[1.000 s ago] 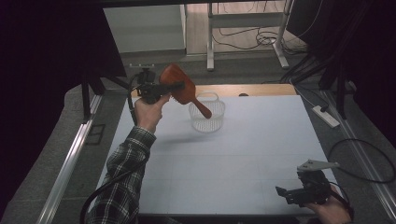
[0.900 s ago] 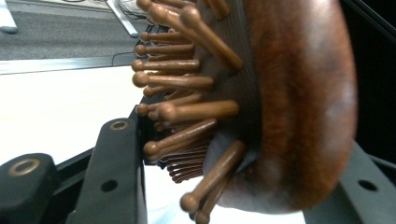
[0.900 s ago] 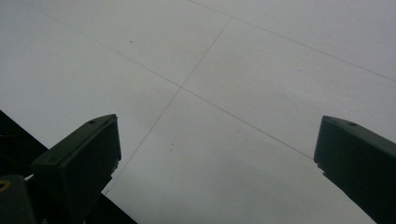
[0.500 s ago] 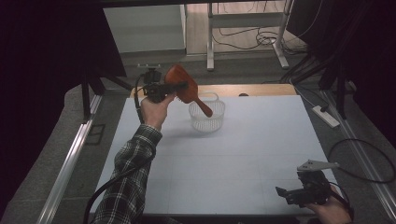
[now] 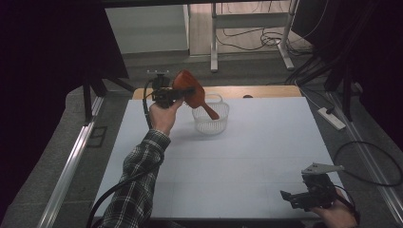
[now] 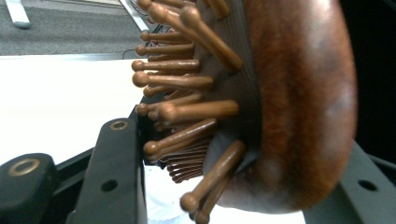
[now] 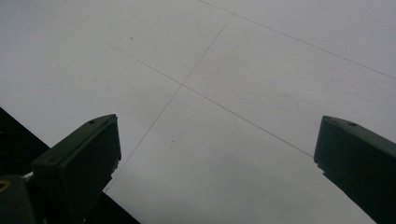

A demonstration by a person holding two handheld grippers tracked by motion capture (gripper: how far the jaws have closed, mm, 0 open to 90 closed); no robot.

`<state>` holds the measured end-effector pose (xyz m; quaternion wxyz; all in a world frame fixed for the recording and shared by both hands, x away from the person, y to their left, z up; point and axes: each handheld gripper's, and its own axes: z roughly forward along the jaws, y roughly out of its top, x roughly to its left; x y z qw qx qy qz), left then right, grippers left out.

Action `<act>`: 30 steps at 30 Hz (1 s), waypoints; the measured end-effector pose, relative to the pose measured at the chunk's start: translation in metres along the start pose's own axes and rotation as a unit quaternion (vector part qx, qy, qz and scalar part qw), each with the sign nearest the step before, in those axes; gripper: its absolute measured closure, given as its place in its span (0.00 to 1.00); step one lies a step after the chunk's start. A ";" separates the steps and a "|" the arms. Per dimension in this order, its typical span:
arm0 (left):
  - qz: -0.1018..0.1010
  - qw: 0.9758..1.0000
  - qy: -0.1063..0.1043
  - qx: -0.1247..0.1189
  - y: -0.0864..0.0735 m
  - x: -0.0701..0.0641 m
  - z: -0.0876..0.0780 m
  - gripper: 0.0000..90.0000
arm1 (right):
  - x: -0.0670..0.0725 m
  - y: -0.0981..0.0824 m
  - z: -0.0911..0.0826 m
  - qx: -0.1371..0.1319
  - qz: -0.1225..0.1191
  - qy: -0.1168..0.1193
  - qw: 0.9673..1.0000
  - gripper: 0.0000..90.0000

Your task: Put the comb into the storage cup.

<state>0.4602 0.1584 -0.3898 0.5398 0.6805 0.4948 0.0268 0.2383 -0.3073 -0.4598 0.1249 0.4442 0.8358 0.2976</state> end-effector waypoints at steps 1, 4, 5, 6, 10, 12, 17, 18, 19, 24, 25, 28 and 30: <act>-0.001 1.000 0.000 0.000 -0.001 0.000 0.001 0.57 | 0.000 0.000 0.000 0.000 -0.001 0.000 1.000 0.01; -0.002 1.000 0.000 0.000 -0.003 0.000 0.004 0.57 | 0.000 0.000 0.000 0.000 -0.001 -0.001 1.000 0.01; -0.002 1.000 -0.001 0.000 -0.004 -0.001 0.005 0.57 | 0.000 0.000 0.000 0.000 -0.001 0.000 1.000 0.01; -0.002 1.000 -0.001 -0.001 -0.005 -0.001 0.006 0.57 | 0.000 0.000 0.000 0.000 -0.001 0.000 1.000 0.01; -0.001 1.000 -0.002 -0.001 -0.008 -0.002 0.010 0.57 | 0.000 0.000 0.000 -0.001 -0.003 -0.001 1.000 0.01; 0.000 1.000 -0.001 0.000 -0.009 -0.003 0.011 0.57 | 0.001 0.000 0.000 -0.001 -0.003 -0.001 1.000 0.01; 0.000 1.000 -0.002 -0.001 -0.013 -0.004 0.016 0.57 | 0.001 0.000 0.000 -0.001 -0.004 -0.001 1.000 0.01; -0.001 1.000 -0.002 -0.001 -0.014 -0.004 0.017 0.57 | 0.001 0.000 0.000 -0.001 -0.004 -0.001 1.000 0.01; 0.000 1.000 -0.002 -0.001 -0.015 -0.004 0.017 0.57 | 0.001 0.000 0.000 -0.001 -0.004 -0.001 1.000 0.01; 0.002 1.000 0.000 0.000 -0.018 -0.004 0.020 0.57 | 0.001 0.000 0.000 -0.001 -0.004 -0.001 1.000 0.01; 0.002 1.000 0.001 0.000 -0.019 -0.005 0.021 0.57 | 0.001 0.000 0.000 -0.001 -0.004 -0.002 1.000 0.01; 0.003 1.000 0.003 0.000 -0.021 -0.005 0.022 0.57 | 0.001 0.000 0.000 0.000 -0.004 -0.001 1.000 0.01; 0.002 1.000 0.004 -0.001 -0.022 -0.005 0.023 0.57 | 0.001 0.000 0.000 0.000 -0.004 -0.001 1.000 0.01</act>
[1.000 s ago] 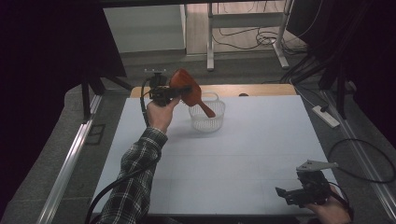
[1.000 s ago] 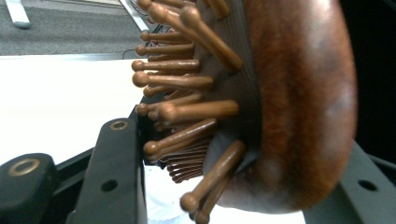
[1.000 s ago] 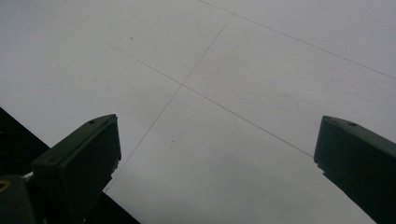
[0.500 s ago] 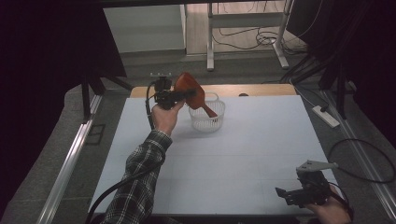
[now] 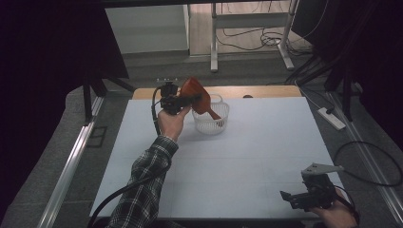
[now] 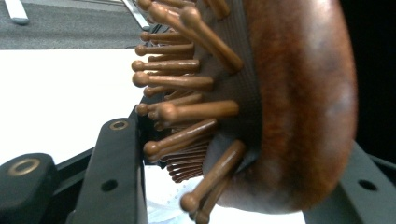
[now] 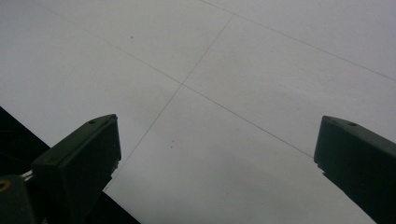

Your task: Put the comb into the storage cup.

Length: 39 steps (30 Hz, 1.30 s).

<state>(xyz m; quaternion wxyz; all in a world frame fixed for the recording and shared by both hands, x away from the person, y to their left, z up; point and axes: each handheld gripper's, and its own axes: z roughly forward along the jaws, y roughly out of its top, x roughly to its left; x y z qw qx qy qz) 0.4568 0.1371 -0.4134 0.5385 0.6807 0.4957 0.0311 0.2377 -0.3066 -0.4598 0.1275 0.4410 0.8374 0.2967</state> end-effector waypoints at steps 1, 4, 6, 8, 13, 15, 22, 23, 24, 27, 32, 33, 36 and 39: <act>0.000 1.000 0.000 0.000 0.000 0.000 0.000 0.57 | 0.000 0.000 0.000 0.000 0.000 0.000 1.000 0.01; 0.001 1.000 0.002 -0.001 -0.001 0.000 0.001 0.57 | 0.000 0.000 0.000 0.000 0.001 0.000 1.000 0.01; 0.003 1.000 0.004 0.000 -0.002 -0.001 0.002 0.57 | 0.000 0.000 0.000 0.001 0.000 -0.001 1.000 0.01; 0.003 1.000 0.005 0.000 -0.003 -0.001 0.003 0.57 | 0.000 0.000 0.000 0.001 0.000 0.000 1.000 0.01; 0.001 1.000 0.009 0.002 -0.006 -0.001 0.007 0.57 | 0.000 0.000 0.000 0.001 0.000 0.000 1.000 0.01; 0.002 1.000 0.011 0.003 -0.007 0.000 0.009 0.57 | 0.000 0.000 0.000 0.001 0.000 0.000 1.000 0.01; 0.000 1.000 0.018 0.004 -0.011 -0.002 0.014 0.57 | 0.000 0.000 0.000 0.001 -0.001 0.000 1.000 0.01; 0.004 1.000 0.021 0.006 -0.012 -0.002 0.015 0.57 | 0.000 0.000 0.000 0.001 -0.001 0.000 1.000 0.01; 0.005 1.000 0.024 0.006 -0.012 -0.002 0.016 0.57 | 0.000 0.000 0.000 0.001 0.000 0.001 1.000 0.01; 0.004 1.000 0.026 0.008 -0.014 -0.002 0.018 0.57 | 0.000 0.000 0.000 0.002 0.000 0.001 1.000 0.01; 0.001 0.999 0.031 0.007 -0.016 -0.002 0.020 0.57 | 0.000 0.000 0.000 0.002 0.000 0.001 1.000 0.01; 0.000 0.999 0.031 0.005 -0.017 -0.001 0.020 0.57 | 0.000 0.000 0.000 0.002 0.000 0.001 1.000 0.01; -0.008 1.000 0.030 0.002 -0.019 0.001 0.020 0.57 | 0.000 0.000 0.001 0.002 0.000 0.001 1.000 0.01; -0.018 0.999 0.029 -0.003 -0.022 0.004 0.019 0.57 | 0.000 0.000 0.001 0.002 0.000 0.001 1.000 0.01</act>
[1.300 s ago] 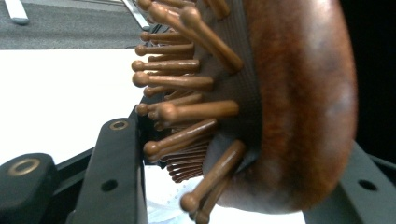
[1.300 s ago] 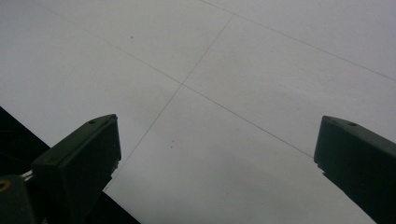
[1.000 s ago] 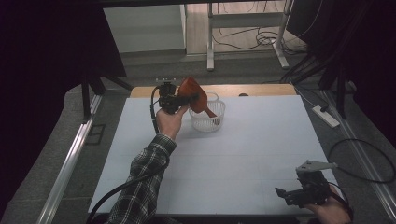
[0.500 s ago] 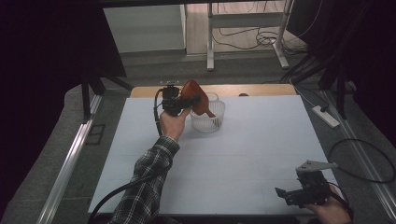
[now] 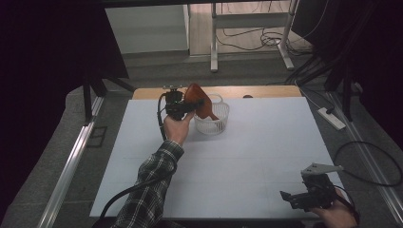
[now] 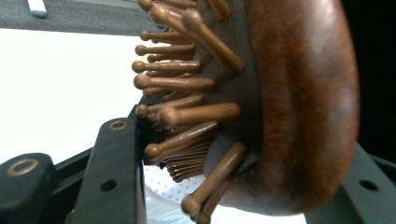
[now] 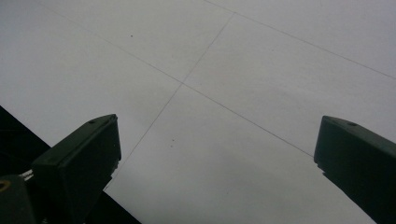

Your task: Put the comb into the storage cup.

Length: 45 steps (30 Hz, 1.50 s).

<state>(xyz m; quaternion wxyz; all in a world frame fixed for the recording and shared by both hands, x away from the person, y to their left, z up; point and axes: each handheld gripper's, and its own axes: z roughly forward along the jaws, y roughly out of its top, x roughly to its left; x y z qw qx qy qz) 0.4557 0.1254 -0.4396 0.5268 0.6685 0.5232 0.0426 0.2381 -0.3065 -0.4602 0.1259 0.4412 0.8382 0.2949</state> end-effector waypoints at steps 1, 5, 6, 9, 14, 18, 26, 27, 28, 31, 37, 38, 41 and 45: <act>-0.002 1.000 0.000 -0.001 -0.001 0.001 0.000 0.57 | 0.000 0.000 0.000 0.001 0.000 0.000 1.000 0.01; -0.017 1.000 0.001 -0.007 -0.004 0.005 0.000 0.56 | 0.000 0.000 0.000 0.002 0.000 -0.001 1.000 0.01; -0.017 1.000 0.001 -0.007 -0.004 0.005 0.000 0.55 | 0.000 0.000 0.000 0.002 0.000 0.000 1.000 0.01; -0.025 1.000 0.003 -0.010 -0.006 0.007 0.001 0.54 | 0.000 0.000 0.001 0.002 -0.001 -0.001 1.000 0.01; -0.029 1.000 0.006 -0.007 -0.007 0.009 0.001 0.53 | 0.000 0.001 0.001 0.003 -0.001 0.000 1.000 0.01; -0.037 0.999 0.007 -0.008 -0.009 0.013 0.001 0.51 | 0.000 0.001 0.001 0.003 -0.001 -0.001 1.000 0.01; -0.039 0.999 0.009 -0.011 -0.013 0.018 0.000 0.49 | 0.001 0.001 0.001 0.004 -0.002 -0.001 1.000 0.01; -0.039 0.999 0.010 -0.011 -0.013 0.019 0.000 0.49 | 0.001 0.001 0.001 0.004 -0.002 -0.001 1.000 0.01; -0.039 0.999 0.011 -0.011 -0.013 0.019 0.000 0.48 | 0.001 0.001 0.001 0.004 -0.002 -0.001 1.000 0.01; -0.039 0.999 0.011 -0.011 -0.014 0.020 0.000 0.48 | 0.001 0.001 0.001 0.004 -0.002 -0.001 1.000 0.01; -0.034 0.999 0.016 -0.011 -0.015 0.022 0.000 0.45 | 0.001 0.000 0.001 0.004 -0.002 -0.002 1.000 0.01; -0.032 0.999 0.016 -0.011 -0.015 0.022 0.000 0.45 | 0.001 0.000 0.001 0.003 -0.002 -0.002 1.000 0.01; -0.023 0.999 0.023 -0.008 -0.015 0.021 0.001 0.44 | 0.001 0.000 0.001 0.004 -0.002 -0.002 1.000 0.01; -0.013 0.999 0.029 -0.004 -0.015 0.020 0.001 0.42 | 0.001 0.000 0.001 0.004 -0.003 -0.002 1.000 0.01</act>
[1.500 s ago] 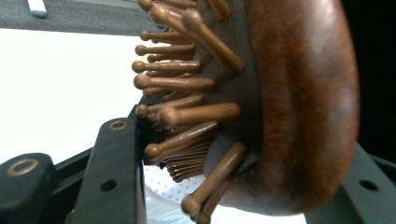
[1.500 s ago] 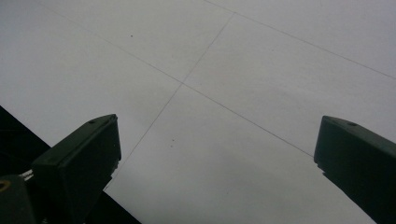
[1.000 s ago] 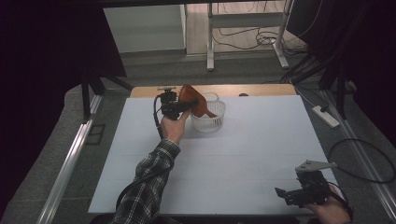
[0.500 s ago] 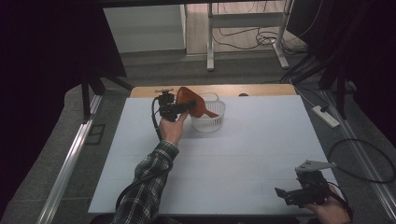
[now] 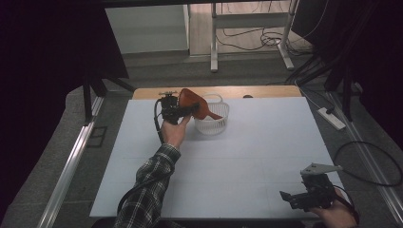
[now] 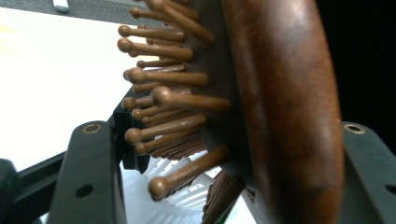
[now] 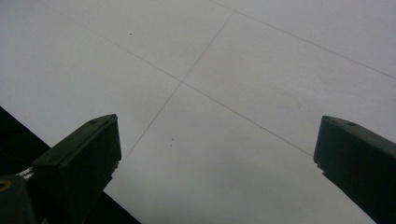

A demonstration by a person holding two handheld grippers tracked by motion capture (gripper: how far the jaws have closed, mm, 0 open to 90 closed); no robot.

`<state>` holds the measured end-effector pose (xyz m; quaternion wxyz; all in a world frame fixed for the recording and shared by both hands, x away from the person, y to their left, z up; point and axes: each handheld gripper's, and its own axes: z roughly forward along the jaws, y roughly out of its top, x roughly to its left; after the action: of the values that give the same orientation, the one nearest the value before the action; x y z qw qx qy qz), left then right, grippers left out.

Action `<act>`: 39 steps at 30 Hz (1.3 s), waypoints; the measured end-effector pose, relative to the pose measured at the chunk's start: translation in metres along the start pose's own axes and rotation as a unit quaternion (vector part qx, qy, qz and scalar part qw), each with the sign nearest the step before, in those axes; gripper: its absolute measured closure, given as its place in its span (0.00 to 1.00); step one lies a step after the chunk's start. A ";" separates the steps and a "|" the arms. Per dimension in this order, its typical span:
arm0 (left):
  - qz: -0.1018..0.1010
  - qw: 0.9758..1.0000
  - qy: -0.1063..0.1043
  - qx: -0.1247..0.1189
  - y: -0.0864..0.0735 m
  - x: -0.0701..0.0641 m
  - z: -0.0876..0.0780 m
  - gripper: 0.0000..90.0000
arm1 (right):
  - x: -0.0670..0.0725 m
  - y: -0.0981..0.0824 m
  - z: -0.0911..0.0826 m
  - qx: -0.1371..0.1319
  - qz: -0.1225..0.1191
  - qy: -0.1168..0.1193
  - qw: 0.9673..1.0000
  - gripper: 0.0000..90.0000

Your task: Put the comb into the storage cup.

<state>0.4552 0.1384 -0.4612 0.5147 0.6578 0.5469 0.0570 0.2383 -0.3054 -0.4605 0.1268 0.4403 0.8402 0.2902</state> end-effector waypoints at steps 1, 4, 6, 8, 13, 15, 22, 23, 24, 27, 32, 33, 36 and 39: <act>0.001 1.000 0.001 0.002 0.000 0.000 0.000 0.42 | 0.000 0.000 0.000 0.000 0.000 0.000 1.000 0.01; 0.006 1.000 0.003 0.004 -0.001 0.001 0.000 0.40 | 0.000 0.000 0.000 0.000 0.000 0.000 1.000 0.01; 0.007 1.000 0.003 0.005 -0.001 0.002 0.000 0.39 | 0.000 0.000 0.000 0.000 0.000 0.000 1.000 0.01; 0.011 1.000 0.005 0.006 -0.001 0.002 0.000 0.38 | 0.000 0.000 0.000 0.000 0.000 0.000 1.000 0.01; 0.024 1.000 0.013 0.013 0.000 0.002 -0.001 0.33 | 0.000 0.000 0.000 0.001 -0.001 0.000 1.000 0.01; 0.029 0.999 0.015 0.015 0.001 0.002 -0.001 0.32 | 0.000 0.000 0.000 0.001 -0.001 0.000 1.000 0.01; 0.049 0.998 0.021 0.022 0.002 0.004 -0.005 0.25 | 0.001 0.000 0.000 0.002 -0.001 0.000 1.000 0.01; 0.051 0.998 0.022 0.023 0.003 0.004 -0.005 0.24 | 0.001 0.000 0.000 0.002 -0.002 0.000 1.000 0.01; 0.055 0.998 0.024 0.025 0.003 0.004 -0.006 0.24 | 0.001 0.000 0.000 0.002 -0.002 0.000 1.000 0.01; 0.075 0.996 0.030 0.034 0.005 0.003 -0.007 0.20 | 0.001 0.000 0.000 0.003 -0.002 0.000 1.000 0.01; 0.101 0.993 0.040 0.048 0.006 0.002 -0.008 0.16 | 0.001 0.000 0.000 0.003 -0.002 0.000 1.000 0.01; 0.113 0.991 0.042 0.053 0.006 0.001 -0.008 0.15 | 0.001 0.000 0.000 0.003 -0.002 0.000 1.000 0.01; 0.129 0.989 0.043 0.059 0.007 -0.001 -0.008 0.13 | 0.001 0.000 0.000 0.002 -0.001 0.000 1.000 0.01; 0.137 0.988 0.043 0.063 0.009 -0.001 -0.009 0.12 | 0.001 0.000 0.000 0.001 -0.002 0.002 1.000 0.01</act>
<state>0.4547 0.1444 -0.4497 0.4359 0.7543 0.4758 0.1209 0.2381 -0.3049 -0.4605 0.1254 0.4377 0.8417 0.2903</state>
